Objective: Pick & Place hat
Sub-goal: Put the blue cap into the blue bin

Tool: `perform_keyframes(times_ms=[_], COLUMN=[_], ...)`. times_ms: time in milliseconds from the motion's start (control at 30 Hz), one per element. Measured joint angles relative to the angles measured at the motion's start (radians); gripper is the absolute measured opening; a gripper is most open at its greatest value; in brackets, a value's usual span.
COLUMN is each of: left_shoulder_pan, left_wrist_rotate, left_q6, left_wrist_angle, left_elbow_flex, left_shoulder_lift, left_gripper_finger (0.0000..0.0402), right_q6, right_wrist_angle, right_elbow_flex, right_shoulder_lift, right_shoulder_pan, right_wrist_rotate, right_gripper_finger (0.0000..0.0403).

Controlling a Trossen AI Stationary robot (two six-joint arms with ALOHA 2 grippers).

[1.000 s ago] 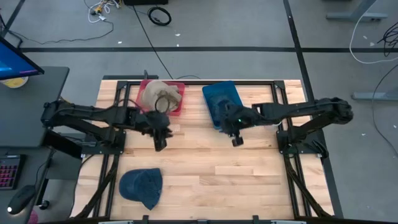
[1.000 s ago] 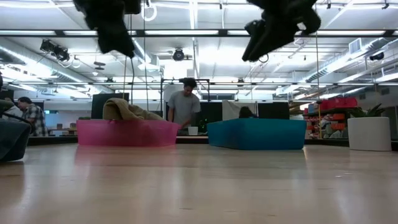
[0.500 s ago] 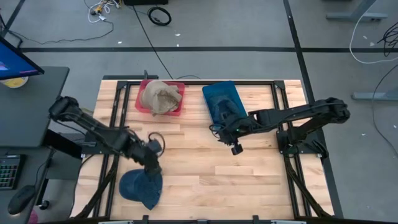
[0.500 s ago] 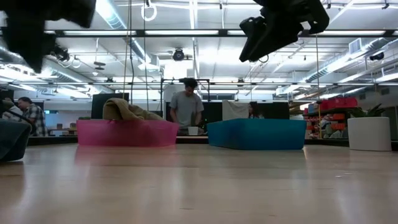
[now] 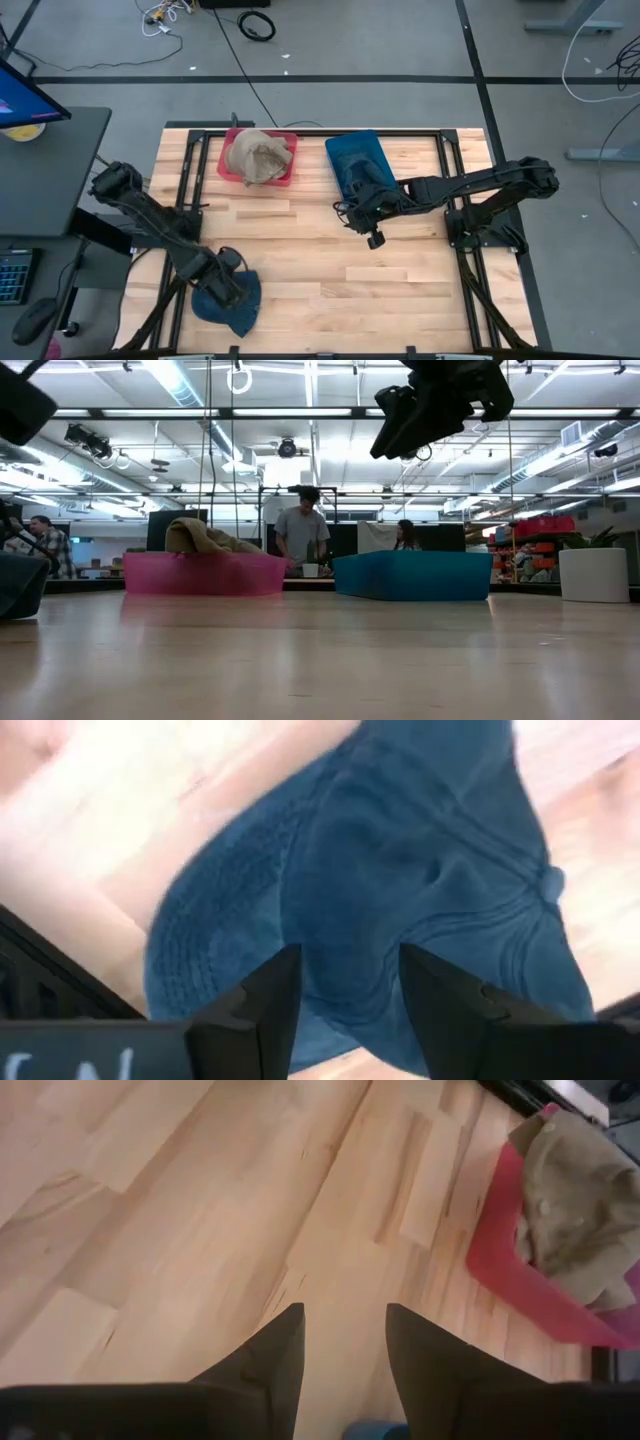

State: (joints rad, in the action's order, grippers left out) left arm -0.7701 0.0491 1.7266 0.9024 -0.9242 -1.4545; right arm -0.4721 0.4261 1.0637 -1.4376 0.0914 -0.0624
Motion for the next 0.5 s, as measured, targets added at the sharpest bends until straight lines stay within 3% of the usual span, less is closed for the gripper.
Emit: perform_keyframes(times_ms=[133, 300, 500], left_shoulder_pan=[-0.027, -0.037, 0.006], left_wrist_rotate=[-0.003, -0.037, -0.064], left_q6=[0.069, 0.021, -0.081], left_wrist_angle=[-0.011, -0.013, -0.035], left_elbow_flex=[0.000, -0.003, -0.011], left_shoulder_lift=[-0.051, -0.121, -0.145], left_gripper_finger=[0.0172, 0.0158, 0.0065], right_q6=[-0.018, -0.015, -0.027], right_wrist_angle=[-0.037, -0.072, -0.145], right_elbow_flex=[0.000, 0.000, 0.000], right_shoulder_lift=[0.000, 0.000, -0.015], right_shoulder_pan=[0.000, 0.000, 0.000], right_wrist_rotate=[0.000, 0.000, 0.040], right_gripper_finger=[0.0147, 0.0147, 0.0151])
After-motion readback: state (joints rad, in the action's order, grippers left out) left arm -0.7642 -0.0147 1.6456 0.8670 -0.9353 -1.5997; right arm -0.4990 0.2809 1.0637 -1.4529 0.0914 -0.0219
